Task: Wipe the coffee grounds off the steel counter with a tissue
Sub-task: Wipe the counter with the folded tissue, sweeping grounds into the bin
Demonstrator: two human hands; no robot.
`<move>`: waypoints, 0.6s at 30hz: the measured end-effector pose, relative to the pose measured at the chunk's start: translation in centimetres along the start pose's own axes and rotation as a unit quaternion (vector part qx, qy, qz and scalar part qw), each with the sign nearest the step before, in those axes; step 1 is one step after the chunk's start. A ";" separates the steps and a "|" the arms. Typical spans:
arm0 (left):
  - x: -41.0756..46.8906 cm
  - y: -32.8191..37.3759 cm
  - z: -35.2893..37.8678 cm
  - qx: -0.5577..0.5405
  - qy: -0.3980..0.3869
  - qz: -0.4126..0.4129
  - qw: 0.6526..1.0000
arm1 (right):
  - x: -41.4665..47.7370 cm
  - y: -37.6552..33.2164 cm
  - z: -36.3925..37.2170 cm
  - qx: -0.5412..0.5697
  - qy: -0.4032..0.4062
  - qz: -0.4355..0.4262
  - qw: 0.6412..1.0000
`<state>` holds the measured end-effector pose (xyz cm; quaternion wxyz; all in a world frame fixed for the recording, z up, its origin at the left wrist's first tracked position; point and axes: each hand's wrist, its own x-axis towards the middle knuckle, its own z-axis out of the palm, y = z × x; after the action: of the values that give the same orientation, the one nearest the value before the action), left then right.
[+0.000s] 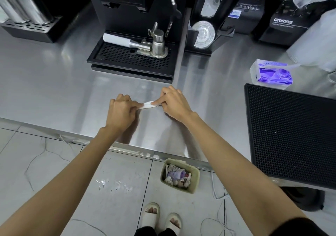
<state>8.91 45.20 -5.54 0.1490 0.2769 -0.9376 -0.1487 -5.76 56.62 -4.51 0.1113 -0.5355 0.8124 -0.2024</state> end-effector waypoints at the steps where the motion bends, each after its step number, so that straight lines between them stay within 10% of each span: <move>1: -0.3 0.0 0.1 -0.003 0.001 0.003 1.000 | -0.1 0.0 0.1 0.010 -0.001 0.001 1.000; 18: -7.6 8.8 2.3 -0.099 -0.049 0.125 0.986 | -12.7 4.6 -1.9 0.061 -0.004 0.031 0.998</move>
<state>10.01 56.96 -5.99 0.1475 0.1335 -0.9515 -0.2346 -5.21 70.19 -5.29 0.1536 -0.5028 0.8144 -0.2457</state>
